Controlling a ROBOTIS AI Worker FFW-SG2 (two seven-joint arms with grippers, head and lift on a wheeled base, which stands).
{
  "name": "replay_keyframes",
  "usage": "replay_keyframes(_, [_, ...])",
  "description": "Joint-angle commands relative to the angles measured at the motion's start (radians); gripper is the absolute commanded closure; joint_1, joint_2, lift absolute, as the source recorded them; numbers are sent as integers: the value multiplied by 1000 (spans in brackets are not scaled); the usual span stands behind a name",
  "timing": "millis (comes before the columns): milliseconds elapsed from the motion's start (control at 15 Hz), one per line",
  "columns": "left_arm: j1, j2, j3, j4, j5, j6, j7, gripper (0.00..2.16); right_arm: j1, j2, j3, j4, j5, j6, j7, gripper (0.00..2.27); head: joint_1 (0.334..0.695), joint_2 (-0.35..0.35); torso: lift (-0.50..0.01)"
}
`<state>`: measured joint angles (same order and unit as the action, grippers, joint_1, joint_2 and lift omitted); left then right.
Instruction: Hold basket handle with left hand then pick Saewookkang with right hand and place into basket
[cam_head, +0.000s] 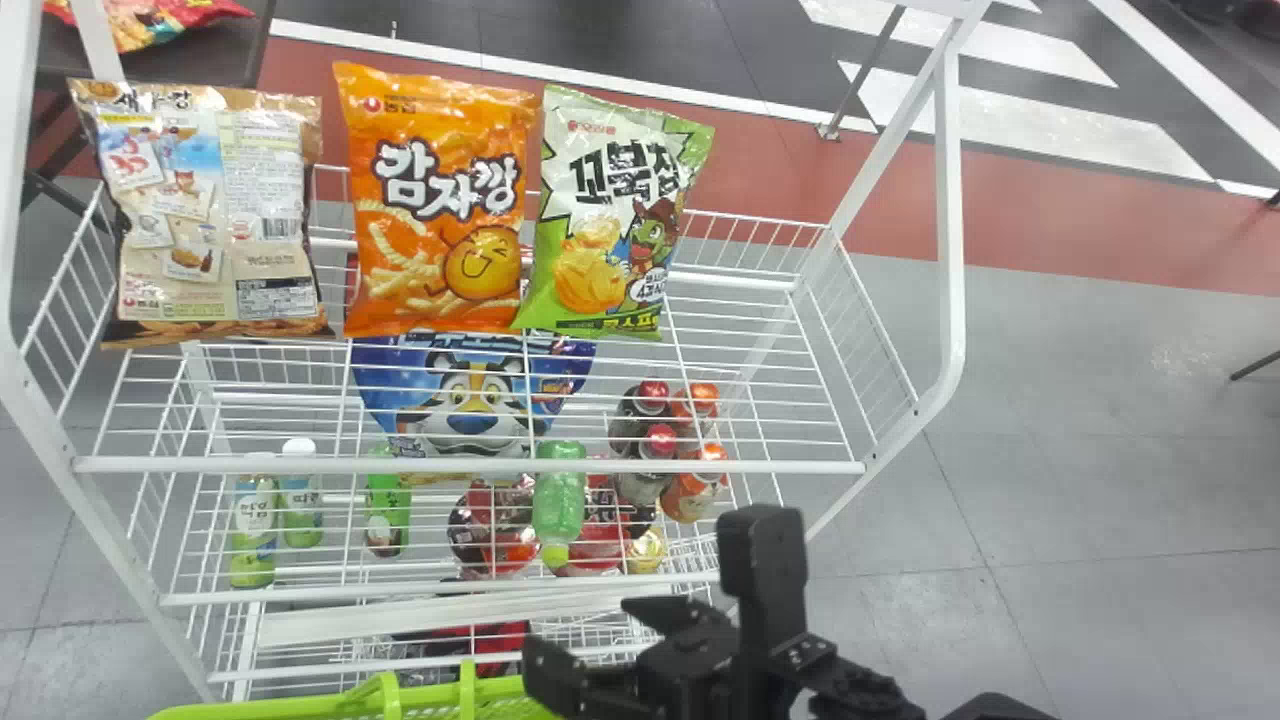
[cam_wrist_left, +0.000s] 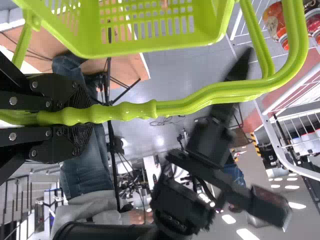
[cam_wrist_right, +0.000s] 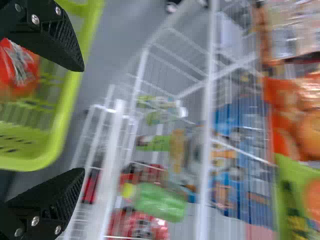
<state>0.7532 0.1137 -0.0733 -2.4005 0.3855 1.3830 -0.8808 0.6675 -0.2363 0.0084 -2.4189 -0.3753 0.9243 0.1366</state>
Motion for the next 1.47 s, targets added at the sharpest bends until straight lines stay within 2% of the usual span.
replay_keyframes(0, [0,-2,1,1,0,0,0,1929,23,12,-33,-19,-27,-146,9,73,695,-350,-19])
replay_keyframes(333, [-6,-3,-2,9,0,-9,2,1929,55,29,-71,-19,-14,-523,-11,73,695,-350,-19])
replay_keyframes(467, [-9,-5,-6,18,0,-15,3,1929,70,34,-61,-14,47,-649,-61,76,695,-350,-19])
replay_keyframes(600, [-11,-5,-10,23,0,-21,3,1929,98,35,-12,26,154,-864,-135,76,695,-350,-19])
replay_keyframes(733, [-11,-5,-11,31,0,-25,3,1929,121,35,15,63,190,-980,-164,76,695,-350,-19])
replay_keyframes(1000, [-11,-5,-11,40,1,-37,-4,1929,153,38,24,89,211,-1045,-198,76,695,-350,-19])
replay_keyframes(1400, [0,-5,-11,38,3,-46,-14,1929,161,38,22,80,211,-1045,-203,76,695,-350,-19])
